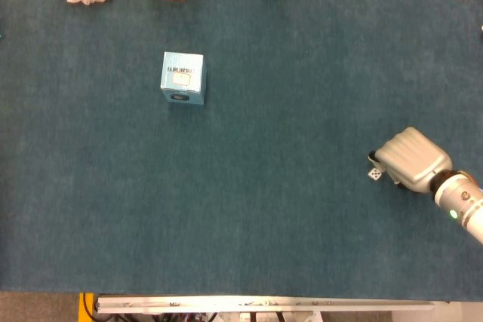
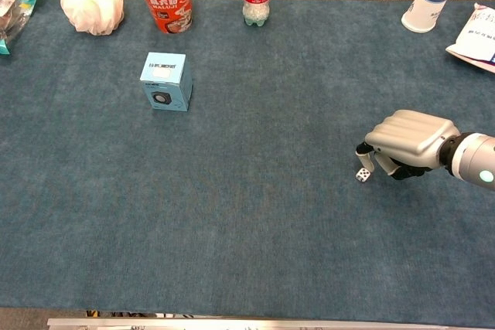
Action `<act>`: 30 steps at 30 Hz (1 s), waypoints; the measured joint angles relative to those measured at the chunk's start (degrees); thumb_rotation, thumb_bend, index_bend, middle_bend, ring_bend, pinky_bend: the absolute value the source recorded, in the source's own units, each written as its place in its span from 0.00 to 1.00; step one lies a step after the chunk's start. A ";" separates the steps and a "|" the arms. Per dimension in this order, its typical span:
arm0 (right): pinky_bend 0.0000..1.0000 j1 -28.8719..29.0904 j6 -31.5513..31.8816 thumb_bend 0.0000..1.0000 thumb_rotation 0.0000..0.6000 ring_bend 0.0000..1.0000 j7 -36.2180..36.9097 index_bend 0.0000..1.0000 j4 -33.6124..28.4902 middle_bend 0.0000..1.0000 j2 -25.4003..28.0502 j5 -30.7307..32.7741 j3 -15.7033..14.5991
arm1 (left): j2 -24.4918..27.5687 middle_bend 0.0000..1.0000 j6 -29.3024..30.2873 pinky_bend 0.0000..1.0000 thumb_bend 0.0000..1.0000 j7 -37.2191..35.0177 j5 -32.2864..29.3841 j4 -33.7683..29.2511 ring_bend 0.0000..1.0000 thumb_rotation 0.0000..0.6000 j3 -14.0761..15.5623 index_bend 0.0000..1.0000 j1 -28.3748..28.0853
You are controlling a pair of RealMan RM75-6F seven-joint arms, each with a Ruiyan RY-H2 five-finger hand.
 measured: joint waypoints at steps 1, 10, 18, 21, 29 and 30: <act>1.00 0.01 -0.01 1.00 1.00 1.00 0.05 0.46 -0.01 1.00 0.00 -0.07 0.00 | 0.06 0.29 -0.01 0.34 0.00 0.13 -0.06 -0.07 0.21 1.00 0.01 0.23 0.02; 1.00 0.24 -0.10 1.00 1.00 1.00 0.10 0.46 -0.65 1.00 -0.03 -1.00 -0.06 | 0.45 0.29 0.02 0.34 0.00 1.39 -0.55 -0.84 0.21 1.00 0.03 0.23 0.22; 1.00 0.35 0.06 1.00 1.00 1.00 -0.33 0.46 -1.44 1.00 -0.08 -1.66 -0.28 | 0.52 0.29 -0.05 0.34 0.00 1.76 -0.78 -0.99 0.21 1.00 0.05 0.23 0.27; 1.00 0.33 0.21 1.00 1.00 1.00 -0.37 0.46 -1.89 1.00 0.02 -2.16 -0.36 | 0.50 0.30 -0.04 0.34 0.00 1.85 -0.83 -1.01 0.21 1.00 0.01 0.23 0.27; 1.00 0.31 0.19 1.00 1.00 1.00 -0.45 0.46 -2.67 1.00 0.00 -3.41 -0.61 | 0.49 0.30 -0.17 0.34 0.00 2.01 -1.01 -1.13 0.21 1.00 -0.06 0.23 0.23; 1.00 0.29 0.22 1.00 1.00 1.00 -0.49 0.46 -2.84 1.00 0.02 -3.64 -0.67 | 0.51 0.30 -0.12 0.34 0.00 2.04 -1.02 -1.15 0.21 1.00 -0.06 0.23 0.25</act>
